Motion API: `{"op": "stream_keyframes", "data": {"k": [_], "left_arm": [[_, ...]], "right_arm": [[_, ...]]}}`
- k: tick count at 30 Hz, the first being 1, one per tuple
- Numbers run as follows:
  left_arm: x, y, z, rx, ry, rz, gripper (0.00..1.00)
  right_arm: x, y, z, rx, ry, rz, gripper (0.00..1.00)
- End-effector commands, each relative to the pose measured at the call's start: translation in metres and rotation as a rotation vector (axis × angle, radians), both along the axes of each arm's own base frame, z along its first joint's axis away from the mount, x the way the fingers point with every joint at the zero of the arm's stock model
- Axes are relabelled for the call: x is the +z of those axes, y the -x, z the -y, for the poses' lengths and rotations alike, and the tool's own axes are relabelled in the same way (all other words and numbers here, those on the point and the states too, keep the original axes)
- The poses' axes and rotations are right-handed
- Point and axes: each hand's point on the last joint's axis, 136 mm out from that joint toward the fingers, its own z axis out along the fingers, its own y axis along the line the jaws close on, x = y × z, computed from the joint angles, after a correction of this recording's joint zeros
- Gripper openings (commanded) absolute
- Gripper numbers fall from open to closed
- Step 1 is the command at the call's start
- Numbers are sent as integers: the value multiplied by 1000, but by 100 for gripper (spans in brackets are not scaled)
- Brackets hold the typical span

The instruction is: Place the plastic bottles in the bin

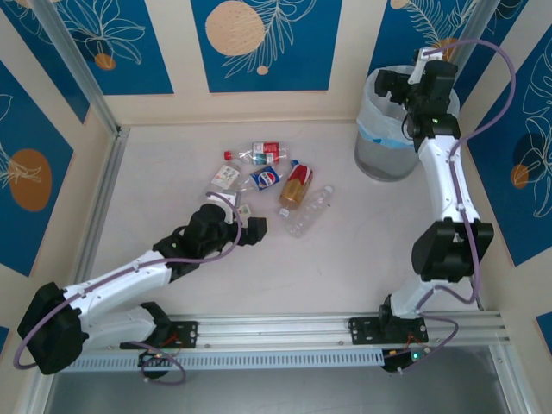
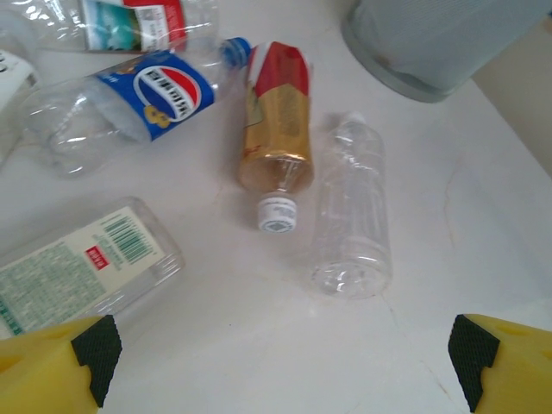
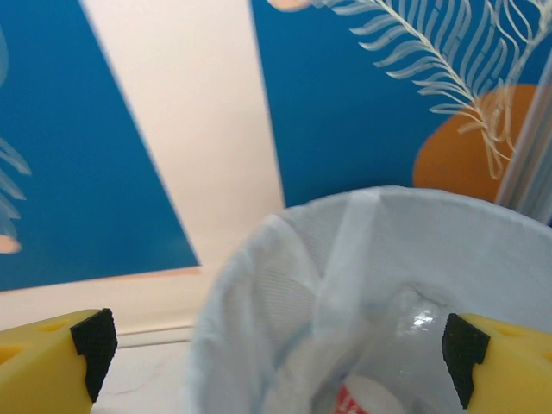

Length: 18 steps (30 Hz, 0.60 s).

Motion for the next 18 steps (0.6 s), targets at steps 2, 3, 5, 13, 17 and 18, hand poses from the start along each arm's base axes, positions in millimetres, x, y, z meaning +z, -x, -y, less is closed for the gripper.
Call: {"op": "stream_keyframes", "data": {"k": [2,3,5,13,17,18], "left_arm": [[4,-9,-11,97,-11,-14,99],[3,-9,-13,108,-20,-16,99],[1,-11,-20,138,-46,-22,99],[-16,-16,-81,382,-316,-120,99],[-19,-17,-87,369,-335,-135,99],[-20,-18,-92,379,-342,-144,99]], "right_arm": [[24,30,-34,108,-83,86,99],[23,38,-42,136,-105,85,99],[19,52,-58,196,-148,70,99],[-22,112,-153,519,-193,-8,99],[-51,125,-182,573,-193,-101,100],[-58,126,-186,568,-197,-124,100]]}}
